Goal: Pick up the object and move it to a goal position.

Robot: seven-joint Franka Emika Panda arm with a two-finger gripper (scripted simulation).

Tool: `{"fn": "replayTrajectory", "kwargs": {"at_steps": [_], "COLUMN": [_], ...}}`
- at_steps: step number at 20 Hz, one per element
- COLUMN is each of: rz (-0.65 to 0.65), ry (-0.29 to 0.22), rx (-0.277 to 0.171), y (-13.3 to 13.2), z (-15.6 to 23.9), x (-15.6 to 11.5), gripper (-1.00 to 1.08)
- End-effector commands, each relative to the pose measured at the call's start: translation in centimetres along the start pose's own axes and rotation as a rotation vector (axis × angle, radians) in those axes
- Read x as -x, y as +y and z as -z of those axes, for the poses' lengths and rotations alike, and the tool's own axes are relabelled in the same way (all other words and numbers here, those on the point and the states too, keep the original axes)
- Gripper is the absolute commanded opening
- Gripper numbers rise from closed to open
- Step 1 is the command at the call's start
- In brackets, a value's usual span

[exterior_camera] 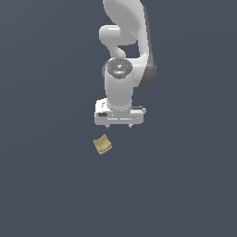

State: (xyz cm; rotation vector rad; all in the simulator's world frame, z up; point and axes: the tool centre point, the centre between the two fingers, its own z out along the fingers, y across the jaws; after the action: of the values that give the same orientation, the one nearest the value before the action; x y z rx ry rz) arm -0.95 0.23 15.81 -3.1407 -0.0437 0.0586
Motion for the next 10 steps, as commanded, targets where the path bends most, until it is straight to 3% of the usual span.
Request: {"fn": "replayTrajectory", "kwargs": {"at_steps": [1, 10], "rz": [0.000, 0.001], "ry": [0.000, 0.036], "rx": [0.000, 0.008], "y": [0.0, -1.2], "z": [0.0, 2.5], "x": [0.0, -0.9], "gripper": [1.00, 1.00]}}
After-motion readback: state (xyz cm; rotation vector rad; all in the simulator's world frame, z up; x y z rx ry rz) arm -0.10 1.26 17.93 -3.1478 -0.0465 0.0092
